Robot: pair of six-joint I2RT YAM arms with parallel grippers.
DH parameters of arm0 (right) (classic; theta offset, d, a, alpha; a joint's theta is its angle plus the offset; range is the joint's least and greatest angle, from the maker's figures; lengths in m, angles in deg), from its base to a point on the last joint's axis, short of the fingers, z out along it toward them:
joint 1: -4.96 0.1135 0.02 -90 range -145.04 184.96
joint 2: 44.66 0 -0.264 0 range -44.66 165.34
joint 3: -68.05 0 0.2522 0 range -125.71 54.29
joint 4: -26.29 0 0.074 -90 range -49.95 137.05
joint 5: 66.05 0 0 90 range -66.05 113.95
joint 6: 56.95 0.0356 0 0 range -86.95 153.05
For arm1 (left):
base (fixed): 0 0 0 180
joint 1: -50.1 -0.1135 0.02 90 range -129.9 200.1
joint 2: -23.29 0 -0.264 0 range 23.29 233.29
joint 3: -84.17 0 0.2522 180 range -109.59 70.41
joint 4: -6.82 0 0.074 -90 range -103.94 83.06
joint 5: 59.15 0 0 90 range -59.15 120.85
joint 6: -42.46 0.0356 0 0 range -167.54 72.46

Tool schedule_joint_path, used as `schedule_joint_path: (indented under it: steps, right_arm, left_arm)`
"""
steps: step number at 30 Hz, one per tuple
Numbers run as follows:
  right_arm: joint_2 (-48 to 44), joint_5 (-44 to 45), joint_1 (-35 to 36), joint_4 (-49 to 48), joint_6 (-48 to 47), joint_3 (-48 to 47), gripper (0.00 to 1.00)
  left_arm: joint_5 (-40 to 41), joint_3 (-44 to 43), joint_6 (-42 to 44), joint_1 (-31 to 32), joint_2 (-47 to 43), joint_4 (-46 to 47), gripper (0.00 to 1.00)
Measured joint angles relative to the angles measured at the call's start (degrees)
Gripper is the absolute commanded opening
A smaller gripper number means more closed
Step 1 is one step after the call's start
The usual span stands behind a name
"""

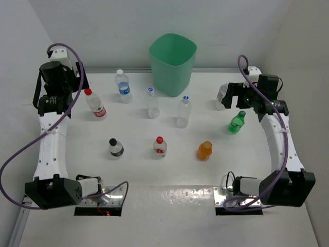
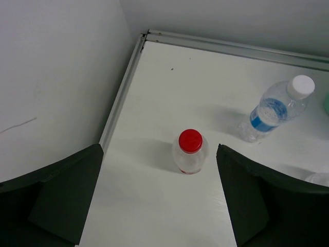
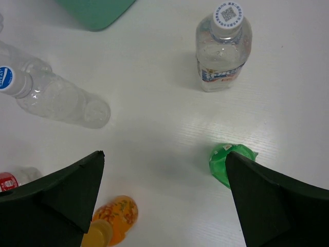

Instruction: Put the plastic bottles in the bin

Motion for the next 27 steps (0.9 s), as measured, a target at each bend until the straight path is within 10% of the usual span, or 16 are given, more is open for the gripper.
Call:
schedule_joint_path:
  steps: [27]
  right_arm:
    - [4.94, -0.15, 0.92, 5.4, -0.42, -1.05, 1.0]
  left_arm:
    - [-4.11, 15.5, -8.09, -0.24, 4.46, 3.52, 0.93]
